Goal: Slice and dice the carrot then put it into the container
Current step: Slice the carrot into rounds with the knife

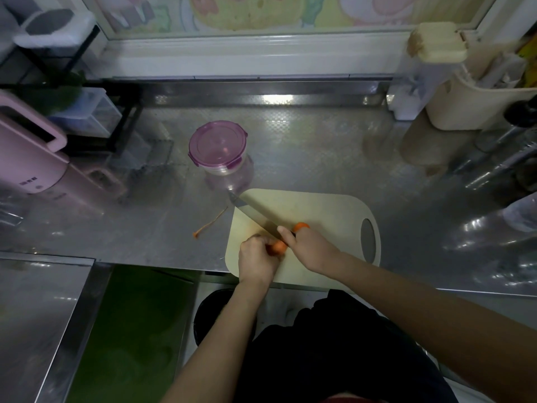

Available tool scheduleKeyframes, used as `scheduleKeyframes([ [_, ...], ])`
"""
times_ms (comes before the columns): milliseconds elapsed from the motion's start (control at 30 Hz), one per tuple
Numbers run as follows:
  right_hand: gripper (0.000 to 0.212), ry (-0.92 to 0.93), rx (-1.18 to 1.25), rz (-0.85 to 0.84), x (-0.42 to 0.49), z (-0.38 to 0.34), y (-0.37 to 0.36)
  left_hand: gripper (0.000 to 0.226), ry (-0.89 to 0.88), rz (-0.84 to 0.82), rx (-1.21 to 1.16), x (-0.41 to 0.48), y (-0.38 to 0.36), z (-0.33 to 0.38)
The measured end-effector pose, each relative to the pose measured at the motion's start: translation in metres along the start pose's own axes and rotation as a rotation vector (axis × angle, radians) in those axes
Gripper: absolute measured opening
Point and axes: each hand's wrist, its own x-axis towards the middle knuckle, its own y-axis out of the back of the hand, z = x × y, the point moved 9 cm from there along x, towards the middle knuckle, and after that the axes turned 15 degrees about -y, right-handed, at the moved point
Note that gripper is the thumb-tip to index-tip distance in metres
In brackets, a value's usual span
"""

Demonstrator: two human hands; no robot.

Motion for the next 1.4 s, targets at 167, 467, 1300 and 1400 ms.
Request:
scheduleKeyframes([
  [167,0.048,0.066,-0.123,0.009,-0.012,0.009,0.001,0.022,0.029,0.007,-0.040,0.000,0.000,-0.003],
  [467,0.052,0.055,-0.271,0.052,-0.027,0.026,0.013,0.026,0.060,-0.007,-0.051,0.000,-0.002,-0.006],
  [1300,0.062,0.060,-0.079,0.121,0.009,0.028,0.023,0.038,-0.101,-0.077,0.074,0.003,-0.010,-0.002],
  [1400,0.067,0.050,-0.054,0.130,0.008,0.032,0.030,0.040,-0.111,-0.043,0.052,0.010,-0.007,0.001],
])
